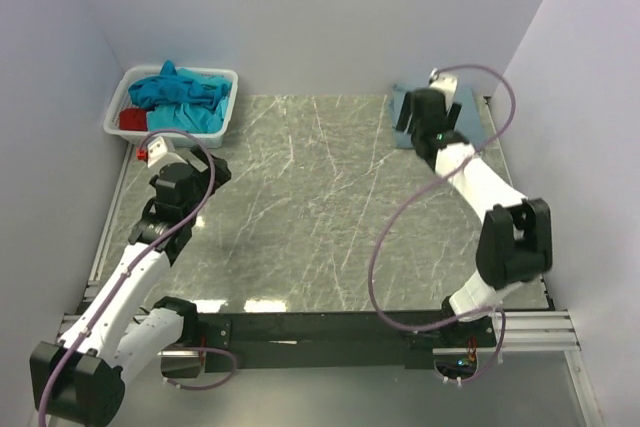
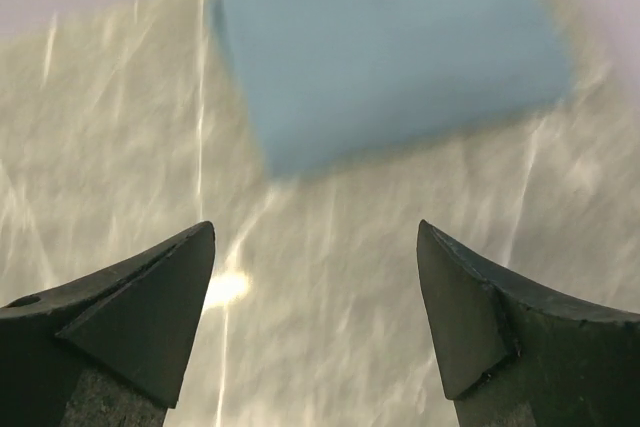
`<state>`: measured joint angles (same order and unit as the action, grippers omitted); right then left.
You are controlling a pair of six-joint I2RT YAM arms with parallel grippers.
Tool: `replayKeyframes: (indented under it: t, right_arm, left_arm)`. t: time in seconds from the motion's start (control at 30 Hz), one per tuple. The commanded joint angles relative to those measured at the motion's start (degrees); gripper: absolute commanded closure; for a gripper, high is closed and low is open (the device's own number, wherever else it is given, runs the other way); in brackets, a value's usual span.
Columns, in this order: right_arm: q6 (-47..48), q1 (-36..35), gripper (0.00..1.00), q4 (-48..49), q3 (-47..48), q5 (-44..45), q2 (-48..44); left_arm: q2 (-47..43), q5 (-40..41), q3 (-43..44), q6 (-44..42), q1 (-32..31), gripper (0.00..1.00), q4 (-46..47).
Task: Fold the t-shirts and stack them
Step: Reset both grippers
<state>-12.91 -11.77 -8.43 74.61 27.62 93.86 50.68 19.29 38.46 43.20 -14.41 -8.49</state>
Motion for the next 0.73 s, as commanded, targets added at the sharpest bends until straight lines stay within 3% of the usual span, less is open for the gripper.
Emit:
replayKeyframes:
  t: [0.0, 0.23, 0.7]
  right_arm:
    - [-9.0, -2.1, 0.12, 3.3, -12.2, 0.8, -7.5]
    - [-17.9, -3.3, 0.12, 6.5, -27.0, -13.7, -19.8]
    - [-17.1, -4.6, 0.11, 10.7, -32.5, -14.3, -31.3]
  left_arm:
    - [-3.6, -0.1, -1.7, 1.8, 0.3, 0.01, 0.9]
    - [-9.0, 0.3, -5.3, 2.7, 0.3, 0.01, 0.7]
    - [-13.8, 1.3, -6.1, 4.5, 0.3, 0.01, -1.2]
